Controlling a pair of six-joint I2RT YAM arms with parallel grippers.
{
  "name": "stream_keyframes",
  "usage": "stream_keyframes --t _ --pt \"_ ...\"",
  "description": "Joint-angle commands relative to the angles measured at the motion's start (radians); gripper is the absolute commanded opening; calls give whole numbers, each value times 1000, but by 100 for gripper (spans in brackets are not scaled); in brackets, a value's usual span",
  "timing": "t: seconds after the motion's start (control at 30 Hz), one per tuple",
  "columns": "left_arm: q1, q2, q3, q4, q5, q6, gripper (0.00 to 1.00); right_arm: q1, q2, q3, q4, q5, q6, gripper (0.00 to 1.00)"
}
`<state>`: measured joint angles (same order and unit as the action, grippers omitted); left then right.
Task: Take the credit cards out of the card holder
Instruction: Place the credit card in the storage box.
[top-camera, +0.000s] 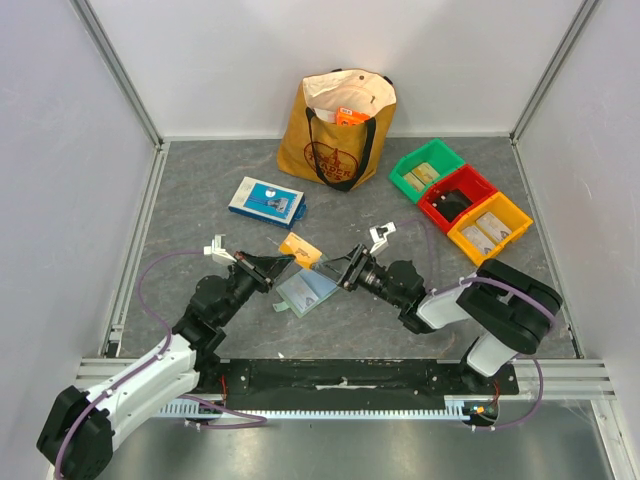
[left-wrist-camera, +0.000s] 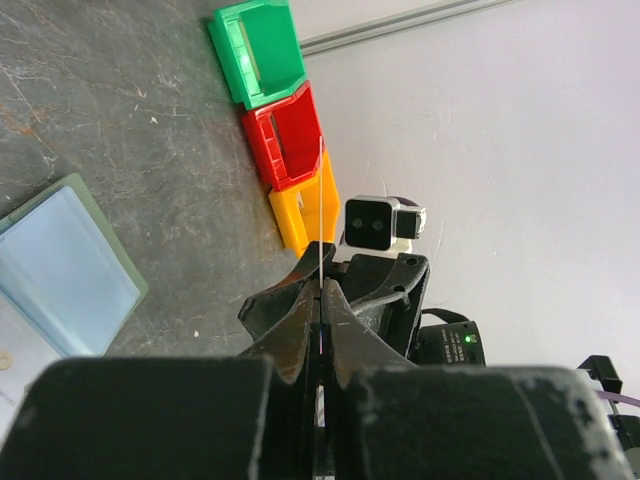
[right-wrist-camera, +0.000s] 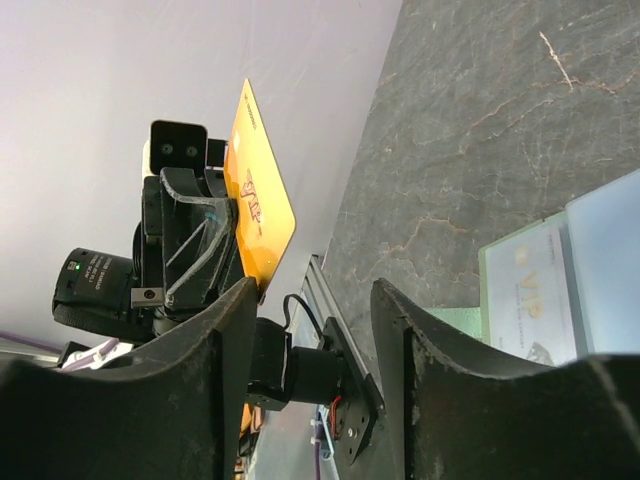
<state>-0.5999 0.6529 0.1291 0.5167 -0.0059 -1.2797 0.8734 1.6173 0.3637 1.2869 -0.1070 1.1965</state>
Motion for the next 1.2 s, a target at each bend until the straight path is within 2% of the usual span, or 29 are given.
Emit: stream_keyframes --t 0.0,0.27,0.4,0.47,0.57,0.7,0.8,0.9,1.0,1.17 --pt "-1 4 -5 65 0 -50 2 4 10 52 207 9 -15 53" --pt "-3 31 -9 89 27 -72 2 3 30 76 267 -16 -15 32" --pt "-5 44 -11 103 40 -76 2 -2 26 64 275 -8 -21 6" --pt "-3 45 -9 94 41 -73 3 -14 20 57 284 -11 -23 0" --pt "-1 15 9 4 15 -44 20 -43 1 37 270 -22 -25 0" --pt "25 -42 78 -226 -20 67 44 -117 -37 3 227 -37 -32 0" --pt "67 -64 176 -415 -28 184 57 -186 -89 -12 149 -51 -61 0" --pt "133 -53 295 -577 1 336 67 -276 -151 -12 28 -72 -97 0" --pt "238 23 421 -739 79 466 73 -420 -204 10 -125 -103 -126 0" --pt "393 152 569 -903 227 647 89 -623 -254 136 -479 -100 -237 0"
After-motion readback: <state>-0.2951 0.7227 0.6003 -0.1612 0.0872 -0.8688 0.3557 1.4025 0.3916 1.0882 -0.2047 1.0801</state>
